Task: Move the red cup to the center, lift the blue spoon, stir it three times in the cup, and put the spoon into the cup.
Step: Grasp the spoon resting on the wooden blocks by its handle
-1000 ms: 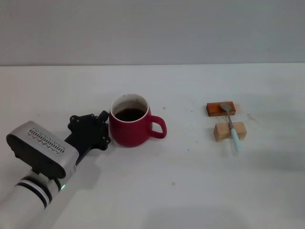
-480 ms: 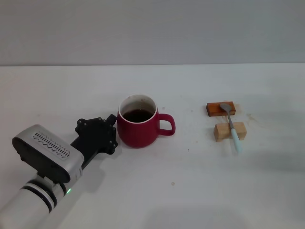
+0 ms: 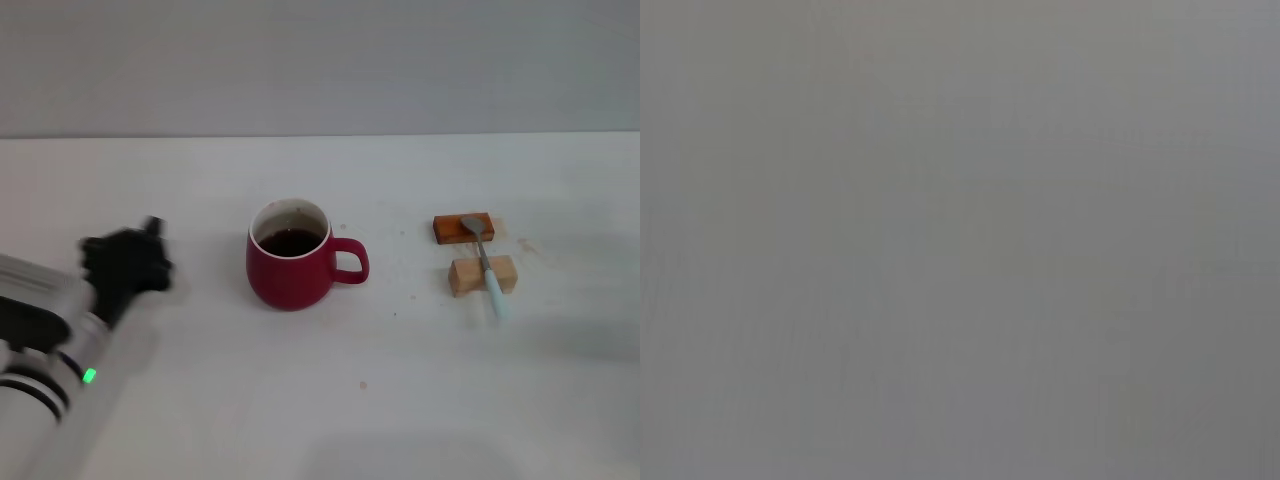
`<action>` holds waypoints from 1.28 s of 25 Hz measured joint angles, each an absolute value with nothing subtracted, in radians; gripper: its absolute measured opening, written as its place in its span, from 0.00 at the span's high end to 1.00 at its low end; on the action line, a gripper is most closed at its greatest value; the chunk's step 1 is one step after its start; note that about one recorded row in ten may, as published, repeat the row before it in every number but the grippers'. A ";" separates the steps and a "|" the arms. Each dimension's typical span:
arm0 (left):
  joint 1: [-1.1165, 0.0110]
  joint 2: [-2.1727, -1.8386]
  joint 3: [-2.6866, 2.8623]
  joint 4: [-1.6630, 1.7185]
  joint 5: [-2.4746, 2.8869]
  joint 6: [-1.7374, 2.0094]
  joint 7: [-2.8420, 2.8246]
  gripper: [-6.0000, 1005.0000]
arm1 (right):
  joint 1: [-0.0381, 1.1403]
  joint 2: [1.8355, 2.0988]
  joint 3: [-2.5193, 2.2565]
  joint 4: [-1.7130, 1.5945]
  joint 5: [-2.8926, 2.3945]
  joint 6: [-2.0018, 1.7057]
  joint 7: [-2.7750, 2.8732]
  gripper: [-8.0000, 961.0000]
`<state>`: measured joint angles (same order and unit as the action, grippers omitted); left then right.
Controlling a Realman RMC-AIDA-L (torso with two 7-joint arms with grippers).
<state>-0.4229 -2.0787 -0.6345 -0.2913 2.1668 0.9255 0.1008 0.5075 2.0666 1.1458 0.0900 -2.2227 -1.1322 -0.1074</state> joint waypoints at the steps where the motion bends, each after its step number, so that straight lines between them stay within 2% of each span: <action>1: -0.420 -2.079 -0.676 -0.281 2.155 0.924 0.088 0.96 | 0.507 2.066 1.146 0.090 -2.223 -1.132 -0.107 0.27; 8: -0.420 -2.074 -0.821 -0.224 2.100 0.922 0.044 0.96 | 0.501 2.073 1.143 0.091 -2.223 -1.132 -0.107 0.27; 10: -0.428 -2.060 -1.029 -0.165 2.079 0.931 0.031 0.96 | 0.495 2.075 1.140 0.094 -2.224 -1.128 -0.107 0.27; 15: -0.418 -2.055 -1.224 -0.160 2.081 0.988 0.022 0.95 | 0.456 2.079 1.137 0.143 -2.224 -1.123 -0.107 0.27; 24: -0.425 -2.053 -1.237 -0.167 2.104 1.067 0.012 0.95 | 0.266 2.089 1.126 0.452 -2.222 -1.038 -0.277 0.27; 32: -0.462 -2.046 -1.243 -0.159 2.110 1.048 -0.013 0.95 | 0.110 2.083 0.954 0.698 -2.166 -0.987 -0.343 0.27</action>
<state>-0.4623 -2.0461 -1.2428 -0.1587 2.1095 1.0477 -0.0132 0.1104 2.0834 0.9535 0.6985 -2.1664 -0.9870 -0.3432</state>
